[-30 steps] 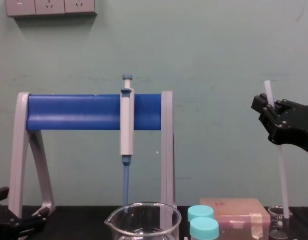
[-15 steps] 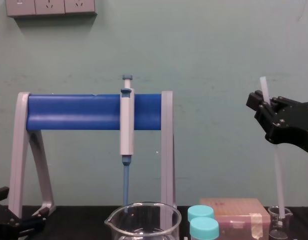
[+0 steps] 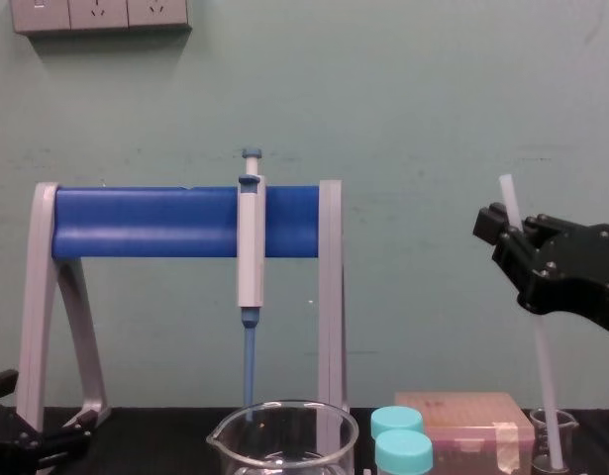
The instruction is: Pick up the stirring rod with one hand, then place it down.
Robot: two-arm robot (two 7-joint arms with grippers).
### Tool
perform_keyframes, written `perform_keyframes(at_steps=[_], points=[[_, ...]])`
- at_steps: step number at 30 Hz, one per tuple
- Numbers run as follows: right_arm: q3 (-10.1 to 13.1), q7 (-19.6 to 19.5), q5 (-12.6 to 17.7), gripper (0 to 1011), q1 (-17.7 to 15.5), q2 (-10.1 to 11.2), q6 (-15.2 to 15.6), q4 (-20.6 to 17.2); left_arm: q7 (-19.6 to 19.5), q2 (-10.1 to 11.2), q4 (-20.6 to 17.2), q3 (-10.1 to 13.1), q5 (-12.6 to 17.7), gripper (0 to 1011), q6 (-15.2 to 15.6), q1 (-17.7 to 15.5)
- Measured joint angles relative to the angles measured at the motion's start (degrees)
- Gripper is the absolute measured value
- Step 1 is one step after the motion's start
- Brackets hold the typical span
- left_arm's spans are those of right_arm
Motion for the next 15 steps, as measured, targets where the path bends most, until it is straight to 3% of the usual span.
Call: perform_keyframes(at_steps=[15], points=[[-1.49,0.43,-0.14,66,0.45,0.48,1.25,0.75,0.00,0.00,0.00,0.00,0.00,1000,0.00,0.00]])
